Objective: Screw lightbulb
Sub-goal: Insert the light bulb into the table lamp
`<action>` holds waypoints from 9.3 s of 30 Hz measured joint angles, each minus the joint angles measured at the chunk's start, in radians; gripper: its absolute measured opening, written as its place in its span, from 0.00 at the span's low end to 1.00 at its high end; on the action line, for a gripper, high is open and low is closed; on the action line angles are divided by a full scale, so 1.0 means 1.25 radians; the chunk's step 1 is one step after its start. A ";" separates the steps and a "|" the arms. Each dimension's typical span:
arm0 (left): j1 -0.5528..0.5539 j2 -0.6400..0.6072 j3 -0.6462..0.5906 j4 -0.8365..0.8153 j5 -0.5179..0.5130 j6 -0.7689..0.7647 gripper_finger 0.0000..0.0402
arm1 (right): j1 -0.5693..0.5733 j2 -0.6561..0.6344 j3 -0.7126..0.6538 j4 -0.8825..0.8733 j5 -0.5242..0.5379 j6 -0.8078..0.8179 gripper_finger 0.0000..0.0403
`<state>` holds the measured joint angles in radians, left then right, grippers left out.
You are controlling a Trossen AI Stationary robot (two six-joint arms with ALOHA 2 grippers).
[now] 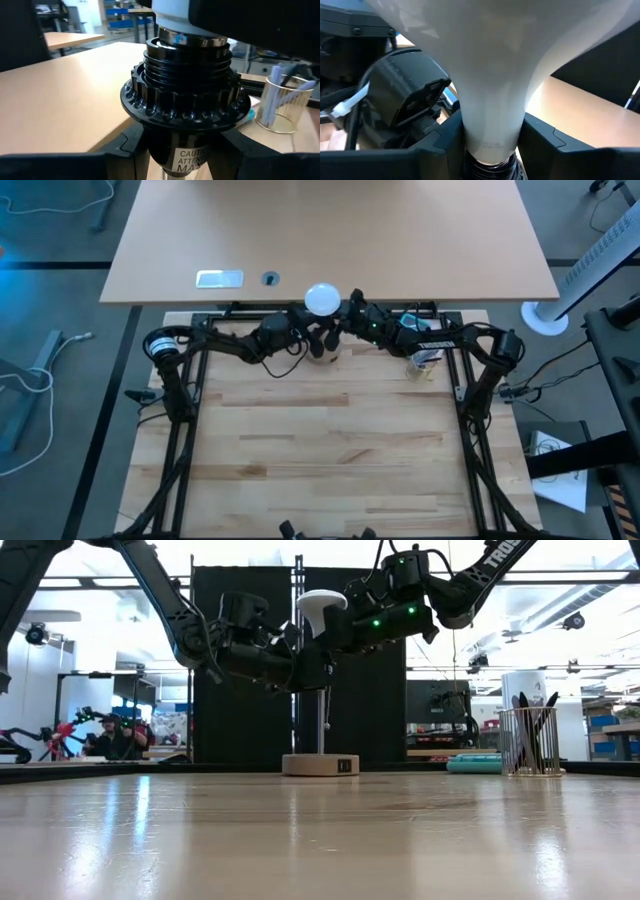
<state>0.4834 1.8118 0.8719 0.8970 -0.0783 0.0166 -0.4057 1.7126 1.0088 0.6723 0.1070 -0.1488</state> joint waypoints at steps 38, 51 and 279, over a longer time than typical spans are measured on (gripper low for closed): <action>0.040 -0.225 -0.093 -0.214 0.257 0.162 0.60 | -0.017 -0.002 0.006 -0.040 -0.085 0.047 0.35; 0.064 -0.252 -0.057 -0.296 0.308 0.136 0.61 | -0.033 -0.001 0.079 -0.179 -0.134 0.008 0.36; 0.212 -0.451 -0.064 -0.520 0.395 0.199 0.59 | -0.112 0.109 0.316 -0.147 -0.376 0.115 0.50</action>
<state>0.7488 1.2482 0.7918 0.2470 0.4160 0.2648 -0.5462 1.8485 1.4032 0.4885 -0.3635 -0.0053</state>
